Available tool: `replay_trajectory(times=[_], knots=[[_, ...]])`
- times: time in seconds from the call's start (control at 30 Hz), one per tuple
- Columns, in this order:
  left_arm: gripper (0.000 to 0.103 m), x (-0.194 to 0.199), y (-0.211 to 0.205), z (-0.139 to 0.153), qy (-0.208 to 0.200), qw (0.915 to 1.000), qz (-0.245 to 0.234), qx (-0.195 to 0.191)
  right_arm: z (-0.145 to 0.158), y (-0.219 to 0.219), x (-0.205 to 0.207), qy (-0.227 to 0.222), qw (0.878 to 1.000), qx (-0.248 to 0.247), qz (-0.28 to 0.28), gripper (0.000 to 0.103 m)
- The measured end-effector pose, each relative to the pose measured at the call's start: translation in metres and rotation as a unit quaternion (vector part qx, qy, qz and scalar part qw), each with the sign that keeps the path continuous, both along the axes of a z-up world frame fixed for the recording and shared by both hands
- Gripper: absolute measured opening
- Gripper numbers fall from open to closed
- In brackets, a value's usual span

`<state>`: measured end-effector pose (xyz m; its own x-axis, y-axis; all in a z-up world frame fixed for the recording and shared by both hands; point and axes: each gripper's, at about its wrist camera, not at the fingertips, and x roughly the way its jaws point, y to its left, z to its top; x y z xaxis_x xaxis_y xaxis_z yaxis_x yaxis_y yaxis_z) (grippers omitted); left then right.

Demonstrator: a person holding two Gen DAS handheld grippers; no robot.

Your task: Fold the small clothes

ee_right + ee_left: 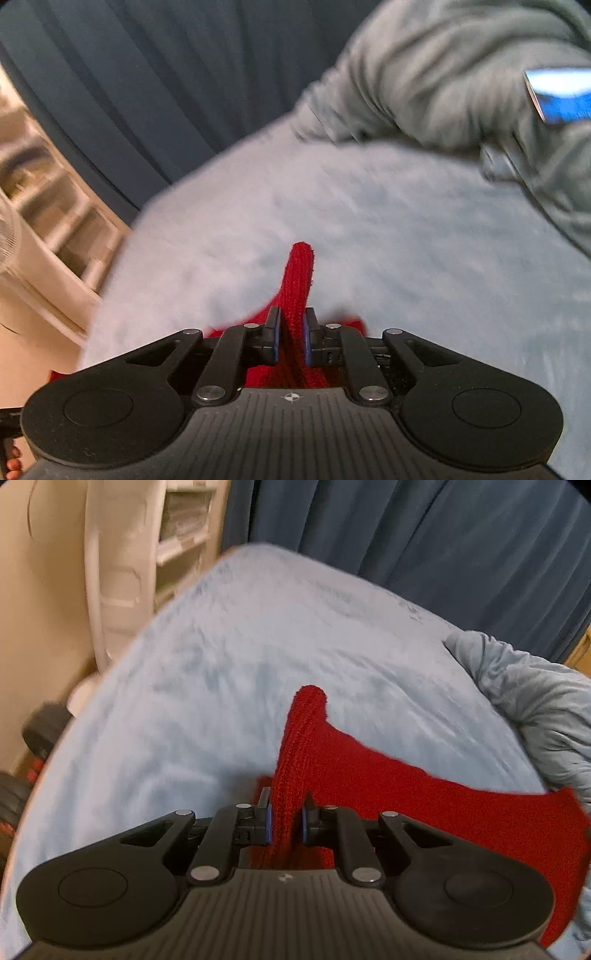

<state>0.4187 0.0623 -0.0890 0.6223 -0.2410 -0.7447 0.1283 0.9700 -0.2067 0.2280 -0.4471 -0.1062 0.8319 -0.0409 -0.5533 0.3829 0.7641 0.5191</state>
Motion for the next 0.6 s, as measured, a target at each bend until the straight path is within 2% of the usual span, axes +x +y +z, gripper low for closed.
replay_trajectory(times=[0.07, 0.13, 0.17, 0.2, 0.23, 0.27, 0.3, 0.33, 0.37, 0.43, 0.5, 0.6], knots=[[0.015, 0.009, 0.003, -0.014, 0.012, 0.9998, 0.016, 0.009, 0.004, 0.0, -0.002, -0.016, 1.0, -0.011, -0.008, 0.012], [0.016, 0.023, 0.004, -0.043, 0.054, 0.998, 0.023, 0.023, -0.015, -0.006, 0.006, 0.01, 1.0, -0.007, -0.023, 0.012], [0.025, 0.029, 0.004, -0.061, 0.083, 0.9957, 0.024, 0.034, -0.029, -0.011, 0.011, 0.035, 0.999, 0.0, -0.03, 0.012], [0.04, 0.032, 0.005, -0.076, 0.1, 0.9933, 0.033, 0.047, -0.05, -0.016, 0.019, 0.07, 0.997, 0.009, -0.035, 0.012], [0.051, 0.03, 0.006, -0.084, 0.094, 0.9925, 0.046, 0.062, -0.068, -0.019, 0.024, 0.101, 0.994, 0.019, -0.038, 0.014], [0.076, 0.028, 0.008, -0.085, 0.081, 0.9921, 0.056, 0.078, -0.087, -0.022, 0.029, 0.137, 0.989, 0.026, -0.041, 0.021], [0.091, 0.025, 0.01, -0.083, 0.071, 0.9905, 0.068, 0.097, -0.099, -0.023, 0.03, 0.155, 0.987, 0.024, -0.047, 0.029], [0.092, 0.023, 0.014, -0.081, 0.061, 0.9894, 0.075, 0.108, -0.104, -0.024, 0.027, 0.152, 0.987, 0.018, -0.053, 0.043], [0.091, 0.02, 0.018, -0.077, 0.055, 0.9898, 0.069, 0.112, -0.104, -0.024, 0.023, 0.144, 0.987, 0.014, -0.064, 0.051], [0.091, 0.011, 0.027, -0.07, 0.051, 0.9896, 0.059, 0.121, -0.1, -0.03, 0.011, 0.131, 0.988, 0.032, -0.075, 0.051], [0.092, -0.01, 0.032, -0.054, 0.029, 0.9915, 0.048, 0.118, -0.092, -0.034, -0.006, 0.129, 0.986, 0.044, -0.092, 0.051], [0.092, -0.056, 0.032, -0.028, 0.002, 0.9965, 0.01, 0.083, -0.067, -0.02, -0.04, 0.104, 0.99, 0.023, -0.096, 0.051]])
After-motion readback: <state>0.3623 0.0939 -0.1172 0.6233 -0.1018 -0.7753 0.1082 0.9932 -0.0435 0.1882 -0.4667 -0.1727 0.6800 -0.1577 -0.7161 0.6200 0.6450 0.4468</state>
